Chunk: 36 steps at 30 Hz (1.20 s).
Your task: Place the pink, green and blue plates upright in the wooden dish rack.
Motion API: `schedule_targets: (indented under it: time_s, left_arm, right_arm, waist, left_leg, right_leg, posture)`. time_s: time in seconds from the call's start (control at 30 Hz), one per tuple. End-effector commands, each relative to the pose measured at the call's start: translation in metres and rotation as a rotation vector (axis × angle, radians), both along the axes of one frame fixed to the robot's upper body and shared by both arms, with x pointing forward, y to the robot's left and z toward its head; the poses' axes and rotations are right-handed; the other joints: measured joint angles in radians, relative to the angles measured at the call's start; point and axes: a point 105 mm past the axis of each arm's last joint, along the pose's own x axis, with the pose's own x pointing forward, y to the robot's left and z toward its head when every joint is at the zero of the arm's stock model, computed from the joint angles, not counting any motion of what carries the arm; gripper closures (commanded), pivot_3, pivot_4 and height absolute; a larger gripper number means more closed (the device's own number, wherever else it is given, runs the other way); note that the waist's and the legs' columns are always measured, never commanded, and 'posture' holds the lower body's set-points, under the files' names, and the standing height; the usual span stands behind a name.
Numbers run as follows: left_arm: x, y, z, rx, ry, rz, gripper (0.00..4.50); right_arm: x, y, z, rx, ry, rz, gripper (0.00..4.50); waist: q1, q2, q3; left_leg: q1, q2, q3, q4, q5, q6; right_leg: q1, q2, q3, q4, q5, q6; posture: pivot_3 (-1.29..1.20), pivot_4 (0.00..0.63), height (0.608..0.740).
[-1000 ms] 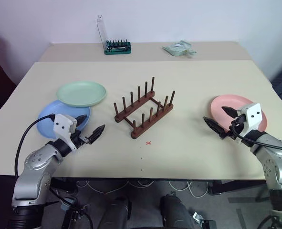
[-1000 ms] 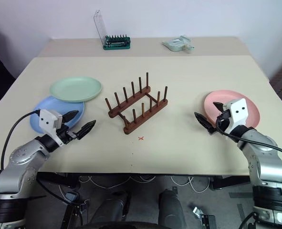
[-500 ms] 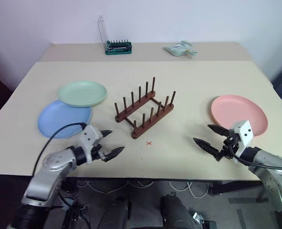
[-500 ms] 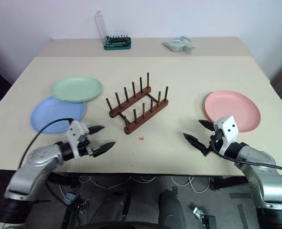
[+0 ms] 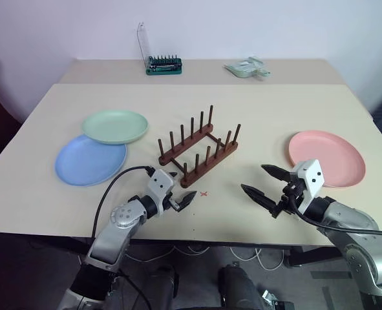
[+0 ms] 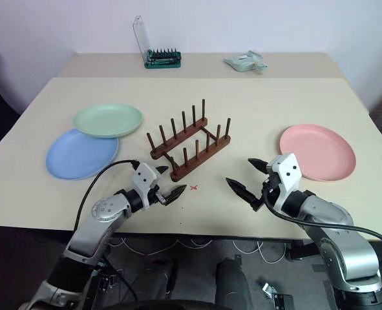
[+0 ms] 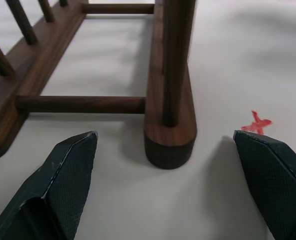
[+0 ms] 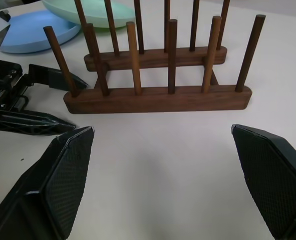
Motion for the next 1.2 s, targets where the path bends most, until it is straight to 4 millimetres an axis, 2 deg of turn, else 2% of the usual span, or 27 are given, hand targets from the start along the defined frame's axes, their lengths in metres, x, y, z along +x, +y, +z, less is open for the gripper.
schedule_targets:
  time_s: [0.03,0.07,0.23,0.33,0.53,0.8,0.97,1.03,1.1,1.17,1.2]
  left_arm:
    - [0.002,0.003,-0.020,0.044,0.042,0.012,0.86]
    - [0.003,0.003,-0.019,0.042,0.035,0.009,1.20]
    - [0.003,0.004,-0.019,0.039,0.027,-0.012,3.70]
    - [0.004,0.004,-0.018,0.052,0.021,-0.058,3.77]
    - [0.000,-0.008,-0.006,0.103,-0.026,-0.344,3.77]
    - [0.017,-0.015,0.011,0.137,-0.037,-0.581,3.77]
    - [0.016,-0.020,0.008,0.162,-0.034,-0.673,3.77]
    - [0.023,-0.018,0.006,0.158,-0.013,-0.631,2.71]
    - [0.036,-0.009,0.005,0.158,-0.012,-0.523,1.82]
    - [0.040,0.003,0.008,0.116,0.006,-0.456,0.76]
    - [0.039,0.010,0.009,0.093,0.014,-0.429,0.32]
  right_arm:
    - [0.001,0.006,0.014,0.012,-0.053,0.016,0.00]
    - [0.001,0.006,0.014,0.011,-0.054,0.016,0.00]
    - [0.003,0.005,0.014,0.009,-0.059,0.008,0.00]
    - [0.003,0.003,0.012,0.000,-0.054,-0.002,0.00]
    - [-0.003,0.000,-0.004,-0.071,0.023,0.041,0.00]
    - [-0.005,0.000,-0.011,-0.082,0.023,0.011,0.00]
    - [-0.008,0.000,-0.013,-0.089,0.022,-0.009,0.00]
    - [-0.006,-0.002,-0.011,-0.092,0.008,-0.032,0.00]
    - [-0.004,-0.003,-0.009,-0.091,-0.005,-0.047,0.00]
    - [-0.005,-0.005,-0.009,-0.103,-0.007,-0.058,0.00]
    - [-0.005,-0.007,-0.011,-0.110,-0.001,-0.061,0.25]
  waist:
    - [0.000,0.000,0.000]
    - [0.000,0.001,-0.001]
    - [0.000,0.001,-0.001]
    - [0.000,0.001,-0.001]
    - [-0.001,0.001,-0.001]
    - [0.001,0.000,0.000]
    - [-0.001,-0.001,0.000]
    - [-0.002,-0.001,0.000]
    - [-0.001,-0.001,0.000]
    - [-0.004,-0.001,0.000]
    - [-0.007,-0.001,0.000]
  left_leg:
    - [0.002,0.000,0.001,0.000,0.000,0.000]
    - [0.003,0.001,0.001,0.000,0.000,0.000]
    - [0.003,0.001,0.002,0.000,0.000,0.001]
    - [0.003,0.001,0.002,0.000,0.000,0.001]
    - [0.002,0.001,0.002,-0.001,-0.001,0.001]
    - [-0.001,0.000,0.001,-0.001,-0.002,0.003]
    - [-0.004,0.000,0.001,-0.001,-0.003,0.005]
    - [-0.004,0.000,0.001,-0.001,-0.003,0.005]
    - [-0.004,0.000,0.001,-0.001,-0.003,0.005]
    - [-0.003,0.000,0.001,-0.001,-0.003,0.005]
    - [-0.003,0.000,0.001,-0.001,-0.003,0.005]
  right_leg:
    - [0.002,0.000,0.000,-0.001,0.000,0.000]
    - [0.004,0.000,0.000,-0.001,-0.001,0.002]
    - [0.004,0.000,0.000,-0.002,-0.002,0.003]
    - [0.004,0.000,0.000,-0.002,0.000,0.000]
    - [0.004,0.000,0.000,-0.003,0.000,0.000]
    - [0.004,0.000,-0.002,-0.009,0.001,0.003]
    - [0.003,0.000,-0.002,-0.013,0.002,0.004]
    - [0.002,0.000,-0.002,-0.013,0.002,0.004]
    - [0.003,0.000,-0.002,-0.013,0.003,0.005]
    - [0.003,0.000,-0.002,-0.013,0.003,0.005]
    - [0.003,0.000,-0.002,-0.013,0.003,0.005]
  posture:
    - [0.00,0.150,0.740]
    - [0.00,0.150,0.740]
    - [0.00,0.150,0.740]
    - [0.00,0.150,0.740]
    - [0.00,0.150,0.740]
    - [0.00,0.150,0.740]
    - [0.00,0.150,0.740]
    - [0.00,0.150,0.740]
    - [0.00,0.150,0.740]
    - [0.00,0.150,0.740]
    - [0.00,0.150,0.740]
